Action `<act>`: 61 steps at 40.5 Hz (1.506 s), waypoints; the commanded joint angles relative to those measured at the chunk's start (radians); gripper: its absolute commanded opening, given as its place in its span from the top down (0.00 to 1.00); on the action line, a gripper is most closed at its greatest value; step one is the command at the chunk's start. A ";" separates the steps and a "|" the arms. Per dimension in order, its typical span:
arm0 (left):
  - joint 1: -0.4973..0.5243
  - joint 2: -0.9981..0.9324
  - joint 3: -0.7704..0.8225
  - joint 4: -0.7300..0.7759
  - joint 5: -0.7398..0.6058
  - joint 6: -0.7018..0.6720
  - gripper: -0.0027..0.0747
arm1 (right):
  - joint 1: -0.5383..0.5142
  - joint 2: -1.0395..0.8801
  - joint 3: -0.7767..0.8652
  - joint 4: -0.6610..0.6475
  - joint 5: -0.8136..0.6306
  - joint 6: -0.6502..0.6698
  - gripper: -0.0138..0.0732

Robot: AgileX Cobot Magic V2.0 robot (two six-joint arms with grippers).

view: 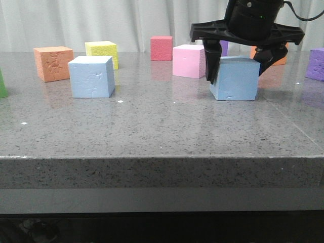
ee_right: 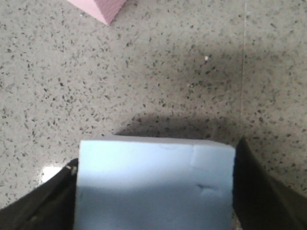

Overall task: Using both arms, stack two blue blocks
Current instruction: 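Lower the right gripper over the light-blue cube and close on it, then lift the light-blue cube with the right gripper, move it toward center, set down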

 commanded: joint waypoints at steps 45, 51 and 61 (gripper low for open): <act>-0.007 0.011 -0.029 0.006 -0.071 -0.006 0.33 | -0.010 0.034 -0.291 0.518 0.287 -1.601 0.41; -0.007 0.011 -0.029 0.006 -0.071 -0.006 0.33 | -0.010 0.069 -0.291 0.529 0.283 -1.693 0.41; -0.007 0.011 -0.029 0.006 -0.071 -0.006 0.33 | -0.010 0.097 -0.291 0.612 0.269 -1.721 0.41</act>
